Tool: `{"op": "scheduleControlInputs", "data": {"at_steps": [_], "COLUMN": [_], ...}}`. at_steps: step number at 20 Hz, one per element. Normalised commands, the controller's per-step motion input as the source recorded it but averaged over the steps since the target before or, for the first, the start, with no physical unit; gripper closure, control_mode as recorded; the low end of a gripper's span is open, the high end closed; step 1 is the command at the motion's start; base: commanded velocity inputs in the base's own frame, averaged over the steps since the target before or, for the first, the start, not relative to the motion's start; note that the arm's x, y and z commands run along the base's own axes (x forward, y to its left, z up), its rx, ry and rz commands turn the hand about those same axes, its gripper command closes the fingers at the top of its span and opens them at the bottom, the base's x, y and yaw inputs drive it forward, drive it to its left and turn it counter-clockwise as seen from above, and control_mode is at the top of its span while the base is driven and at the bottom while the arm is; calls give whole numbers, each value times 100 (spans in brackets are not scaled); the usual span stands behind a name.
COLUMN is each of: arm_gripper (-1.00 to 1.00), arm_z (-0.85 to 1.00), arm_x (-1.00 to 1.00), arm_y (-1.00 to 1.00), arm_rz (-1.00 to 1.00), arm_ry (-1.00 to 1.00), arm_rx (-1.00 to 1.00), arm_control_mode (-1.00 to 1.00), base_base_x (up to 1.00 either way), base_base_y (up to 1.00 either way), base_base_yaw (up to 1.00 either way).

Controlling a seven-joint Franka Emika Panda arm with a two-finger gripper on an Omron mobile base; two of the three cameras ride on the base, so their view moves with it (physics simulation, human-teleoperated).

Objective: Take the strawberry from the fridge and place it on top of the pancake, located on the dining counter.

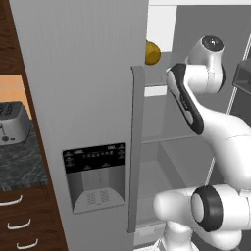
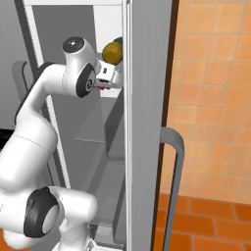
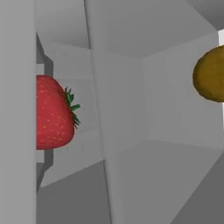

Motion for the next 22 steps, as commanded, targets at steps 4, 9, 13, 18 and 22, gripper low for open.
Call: {"op": "scheduleControlInputs", "data": {"at_steps": [4,9,13,18,22], "arm_gripper": [100,100,100,100,100], "arm_z": [-27,-91,-100,-100,-100], "arm_x": [-100,-98,-49,-9,0], "arm_y": [20,39,29,-2,0], "arm_rz": [-1,0,0,0,0], "arm_ry": [15,15,21,24,22], "arm_rx": [0,0,0,8,13], "arm_control_mode": [-100,-100,-100,-100,-100], "base_base_x": [0,0,0,0,0], "base_base_y": [0,0,0,0,0], "base_base_yaw": [0,0,0,0,0]}}
